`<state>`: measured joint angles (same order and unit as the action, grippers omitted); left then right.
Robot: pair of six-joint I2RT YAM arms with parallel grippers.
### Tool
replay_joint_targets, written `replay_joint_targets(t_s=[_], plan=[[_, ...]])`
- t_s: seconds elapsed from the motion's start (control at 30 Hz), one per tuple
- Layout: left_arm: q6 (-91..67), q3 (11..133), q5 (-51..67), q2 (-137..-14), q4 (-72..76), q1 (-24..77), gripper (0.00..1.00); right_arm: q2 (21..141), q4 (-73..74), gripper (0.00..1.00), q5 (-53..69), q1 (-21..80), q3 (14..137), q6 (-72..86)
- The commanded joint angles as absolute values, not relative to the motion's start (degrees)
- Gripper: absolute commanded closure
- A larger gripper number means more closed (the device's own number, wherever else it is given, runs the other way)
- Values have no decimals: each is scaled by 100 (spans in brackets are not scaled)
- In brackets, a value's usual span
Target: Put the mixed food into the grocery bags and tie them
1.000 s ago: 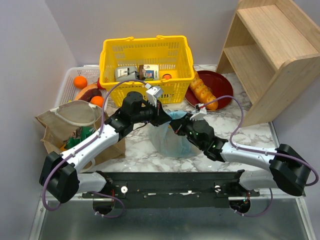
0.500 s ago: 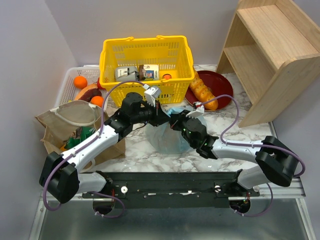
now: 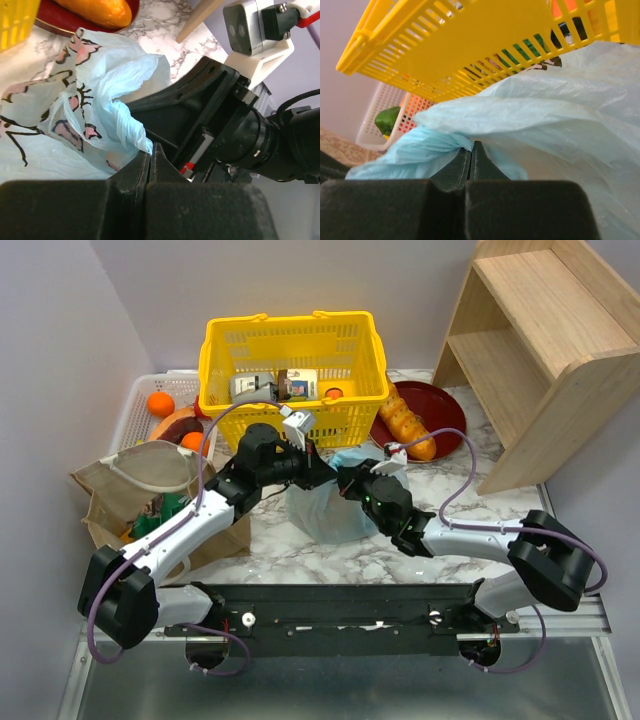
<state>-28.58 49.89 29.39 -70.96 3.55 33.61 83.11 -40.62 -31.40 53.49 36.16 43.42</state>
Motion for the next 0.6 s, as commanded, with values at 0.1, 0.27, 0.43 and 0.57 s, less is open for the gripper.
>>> replay_joint_targets(t_s=[0.1, 0.27, 0.43, 0.57], plan=[[-1934, 5432, 2629, -6812, -263, 3182, 100, 7796, -2998, 99, -2339, 5291, 3393, 4464], [-1889, 5458, 2689, -6803, -246, 3164, 100, 7822, -2840, 99, -1794, 5291, 3445, 4351], [-1802, 5493, 2690, -6812, -281, 3155, 100, 8270, -2417, 99, -1135, 5282, 3963, 4228], [-1670, 5546, 2681, -6847, -421, 3138, 100, 8314, -2601, 99, -888, 5282, 3946, 4157]])
